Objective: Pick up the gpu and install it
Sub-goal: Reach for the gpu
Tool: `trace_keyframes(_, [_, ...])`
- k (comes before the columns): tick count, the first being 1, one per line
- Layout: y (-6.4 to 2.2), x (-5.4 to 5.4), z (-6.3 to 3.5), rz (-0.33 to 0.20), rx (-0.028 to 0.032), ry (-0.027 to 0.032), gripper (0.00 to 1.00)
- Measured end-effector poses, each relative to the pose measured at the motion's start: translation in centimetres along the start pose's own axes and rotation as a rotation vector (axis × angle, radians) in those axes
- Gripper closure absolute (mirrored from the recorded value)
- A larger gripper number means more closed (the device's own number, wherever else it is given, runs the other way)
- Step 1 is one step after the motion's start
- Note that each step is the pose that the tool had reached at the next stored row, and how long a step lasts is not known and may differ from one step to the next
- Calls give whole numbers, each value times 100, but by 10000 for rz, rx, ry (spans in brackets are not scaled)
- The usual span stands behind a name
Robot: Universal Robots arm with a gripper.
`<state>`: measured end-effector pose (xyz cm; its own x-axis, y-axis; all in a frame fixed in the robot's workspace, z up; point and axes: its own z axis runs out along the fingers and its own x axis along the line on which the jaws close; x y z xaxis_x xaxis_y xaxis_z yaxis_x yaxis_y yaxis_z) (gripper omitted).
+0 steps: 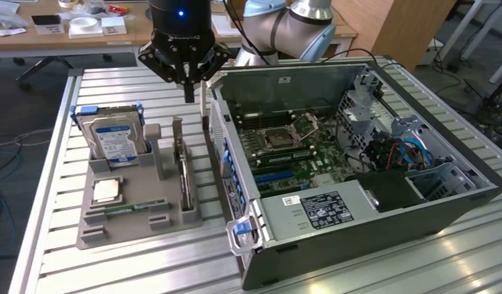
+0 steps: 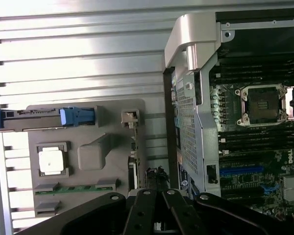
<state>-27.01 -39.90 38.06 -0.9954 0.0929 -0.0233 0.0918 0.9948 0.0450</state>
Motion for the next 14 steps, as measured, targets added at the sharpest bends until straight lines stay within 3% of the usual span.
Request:
trace_keyframes(5, [-57, 37, -3, 1, -1, -1, 90])
trace_keyframes(10, [-83, 190, 2, 0, -2, -1, 90])
trace_keyframes(14, [-151, 250, -2, -1, -1, 0, 90])
